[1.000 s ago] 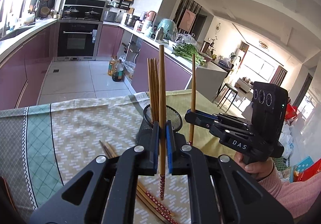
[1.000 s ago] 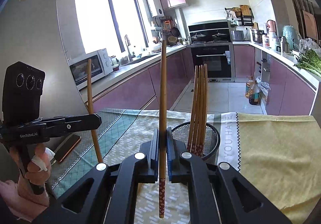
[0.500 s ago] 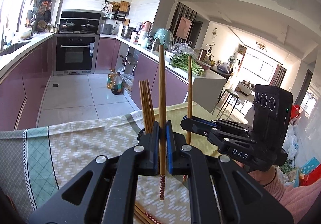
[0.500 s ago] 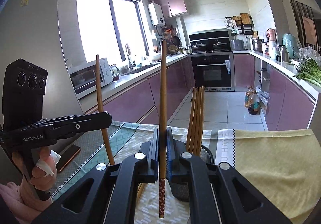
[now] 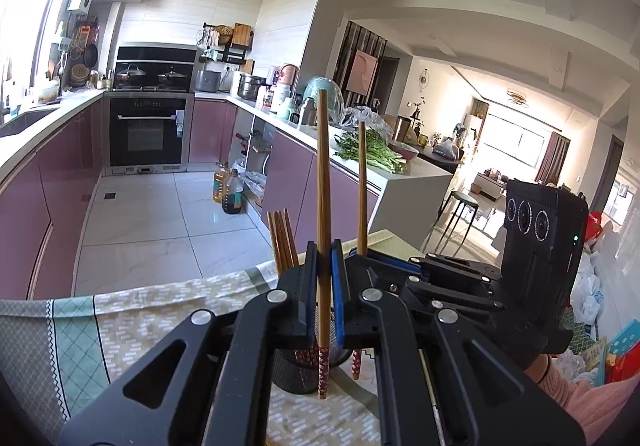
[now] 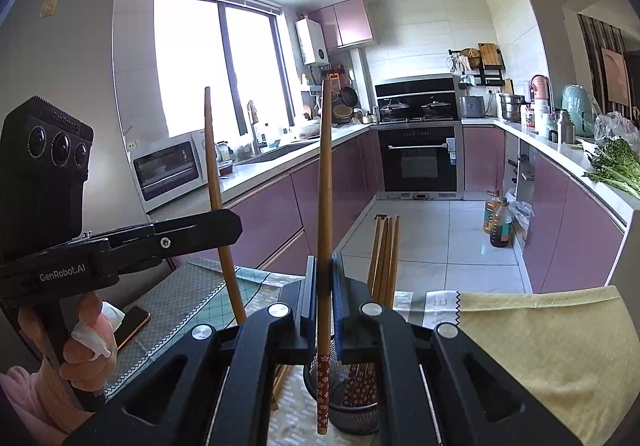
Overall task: Organize utensils
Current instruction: 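Lower the right tool's chopstick into the mesh cup while the left tool inserts its own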
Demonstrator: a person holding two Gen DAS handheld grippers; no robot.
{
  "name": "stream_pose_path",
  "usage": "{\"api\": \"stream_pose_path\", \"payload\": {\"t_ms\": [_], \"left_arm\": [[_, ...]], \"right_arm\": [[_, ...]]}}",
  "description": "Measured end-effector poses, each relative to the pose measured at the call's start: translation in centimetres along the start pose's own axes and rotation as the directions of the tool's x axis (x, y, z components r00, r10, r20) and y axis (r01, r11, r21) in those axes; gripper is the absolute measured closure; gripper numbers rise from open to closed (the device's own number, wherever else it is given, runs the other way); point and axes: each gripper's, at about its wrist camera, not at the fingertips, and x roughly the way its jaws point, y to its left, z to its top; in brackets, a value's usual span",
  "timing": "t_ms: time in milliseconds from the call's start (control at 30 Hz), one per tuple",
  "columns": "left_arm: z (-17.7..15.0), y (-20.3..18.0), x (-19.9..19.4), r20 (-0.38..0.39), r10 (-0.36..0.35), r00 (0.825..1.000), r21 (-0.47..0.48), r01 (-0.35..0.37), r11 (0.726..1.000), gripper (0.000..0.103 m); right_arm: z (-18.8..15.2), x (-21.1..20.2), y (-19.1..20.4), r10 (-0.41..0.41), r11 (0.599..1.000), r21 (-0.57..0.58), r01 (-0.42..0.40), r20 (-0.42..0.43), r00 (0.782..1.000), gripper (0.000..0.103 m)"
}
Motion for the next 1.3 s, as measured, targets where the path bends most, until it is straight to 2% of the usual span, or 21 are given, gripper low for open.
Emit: {"api": "stream_pose_path", "payload": {"t_ms": [300,567,833,1300], "left_arm": [[1.0,-0.6,1.1,0.030,0.018,0.999,0.022,-0.019,1.000,0.096],[0.5,-0.5,2.1,0.029,0.041,0.999,0.021,-0.042,0.999,0.096],[-0.1,-0.7,3.3,-0.017,0.048,0.999,0.014,-0.047,0.999,0.096],[-1.7,-0.7,5.2,-0.129,0.070,0.989,0.057,-0.063,0.996,0.096]], "right_arm": [[0.6,0.8,-0.6,-0.023,1.000,0.000,0.023,0.018,1.000,0.097],[0.4,2.0,-0.9,-0.046,0.999,0.009,0.046,0.014,0.999,0.097],[-0.3,3.0,-1.0,-0.090,0.996,0.002,0.090,0.010,0.996,0.097],[-2.6,4.2,-1.2,-0.112,0.993,0.036,0.114,-0.065,0.992,0.097]]}}
